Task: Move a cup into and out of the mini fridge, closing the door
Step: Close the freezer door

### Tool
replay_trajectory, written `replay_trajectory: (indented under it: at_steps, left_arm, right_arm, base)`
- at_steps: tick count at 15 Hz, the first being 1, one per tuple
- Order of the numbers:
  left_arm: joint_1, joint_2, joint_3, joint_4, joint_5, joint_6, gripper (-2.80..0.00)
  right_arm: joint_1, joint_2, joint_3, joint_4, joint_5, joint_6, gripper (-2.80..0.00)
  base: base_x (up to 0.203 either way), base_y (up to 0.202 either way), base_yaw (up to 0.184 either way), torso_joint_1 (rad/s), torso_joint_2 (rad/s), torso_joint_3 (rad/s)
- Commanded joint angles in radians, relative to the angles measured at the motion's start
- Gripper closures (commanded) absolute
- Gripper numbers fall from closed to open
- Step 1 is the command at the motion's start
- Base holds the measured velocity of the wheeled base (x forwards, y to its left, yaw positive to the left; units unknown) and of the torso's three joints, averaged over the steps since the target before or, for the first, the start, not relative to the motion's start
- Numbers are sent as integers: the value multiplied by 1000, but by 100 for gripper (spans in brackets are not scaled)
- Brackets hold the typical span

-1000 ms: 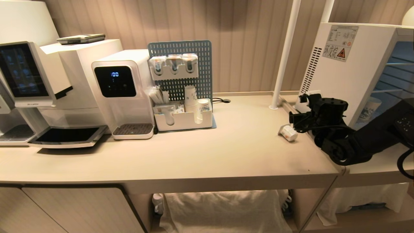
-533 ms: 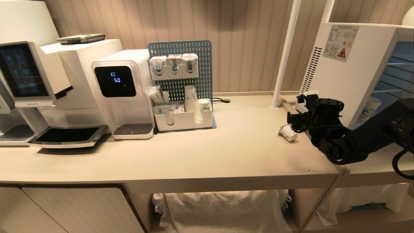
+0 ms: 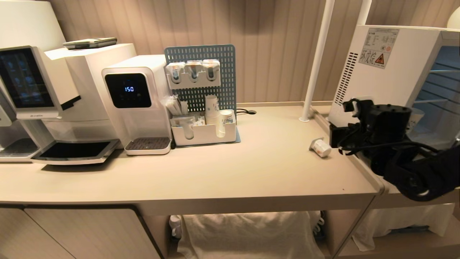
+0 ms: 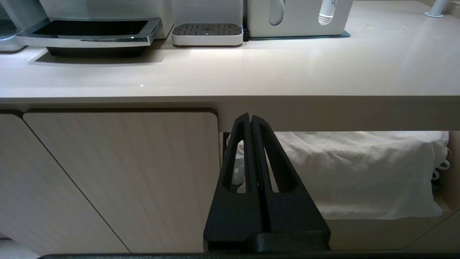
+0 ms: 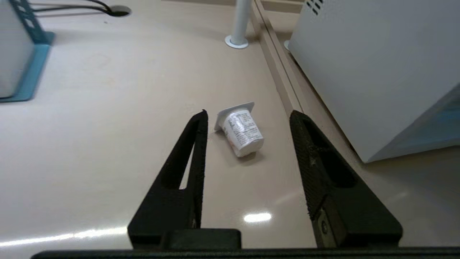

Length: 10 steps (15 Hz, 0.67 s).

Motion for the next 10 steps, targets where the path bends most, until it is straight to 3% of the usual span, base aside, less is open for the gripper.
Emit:
replay_trajectory:
  at_steps: [1,3,6,8,10]
  left_arm:
    - [2,2,0,-1,0,-1,0]
    - [1,2,0,-1,0,0,0]
    - [1,2,0,-1,0,-1,0]
    - [1,2,0,-1,0,-1,0]
    - [1,2,0,-1,0,-1,0]
  right_arm:
    - [33,-271,125,1,-8,9,0]
    - [50,-490,204,38,-108,14,0]
    - [110,-860,255,165,-422,7,0]
    - [46,-1115,296,278,-543,-1,0]
    - [-49,-1349,348,393,-575,-15,0]
  base:
    - [0,0,0,0,0,0]
    - [0,0,0,0,0,0]
    - [0,0,0,0,0,0]
    - [0,0,0,0,0,0]
    - [0,0,0,0,0,0]
